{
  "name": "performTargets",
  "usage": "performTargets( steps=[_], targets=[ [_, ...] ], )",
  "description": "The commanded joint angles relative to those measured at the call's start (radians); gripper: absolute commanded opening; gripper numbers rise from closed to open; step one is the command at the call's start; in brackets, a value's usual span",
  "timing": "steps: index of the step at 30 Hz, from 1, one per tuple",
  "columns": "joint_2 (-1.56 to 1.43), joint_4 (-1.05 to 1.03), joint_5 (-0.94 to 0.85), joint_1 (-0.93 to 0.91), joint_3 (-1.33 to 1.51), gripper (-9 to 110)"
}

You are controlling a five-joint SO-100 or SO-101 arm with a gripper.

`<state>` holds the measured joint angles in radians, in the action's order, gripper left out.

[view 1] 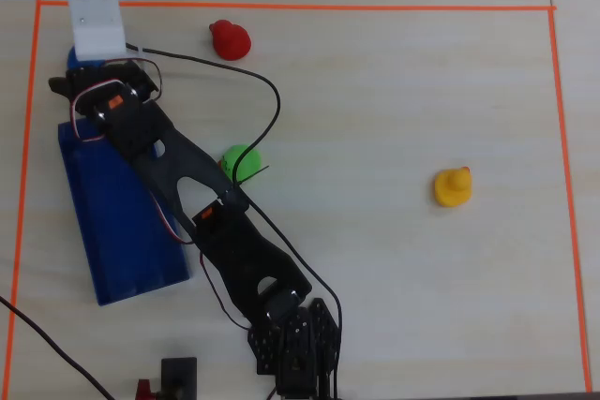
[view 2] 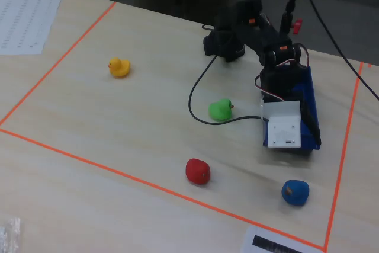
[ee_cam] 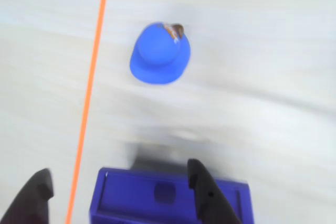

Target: Grasp blue duck and put it into box.

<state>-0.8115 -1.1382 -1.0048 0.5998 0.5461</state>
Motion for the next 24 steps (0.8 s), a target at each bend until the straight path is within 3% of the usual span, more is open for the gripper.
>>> performTargets(
  steps=[1,19,24],
  targets=[
    [0.011,0.011,-0.035,-0.012,-0.132,34],
    [0.107,-0.066,-0.321,-0.041,-0.202,35],
    [0.135,0.003,-0.368,-0.031,-0.202,35]
  ],
)
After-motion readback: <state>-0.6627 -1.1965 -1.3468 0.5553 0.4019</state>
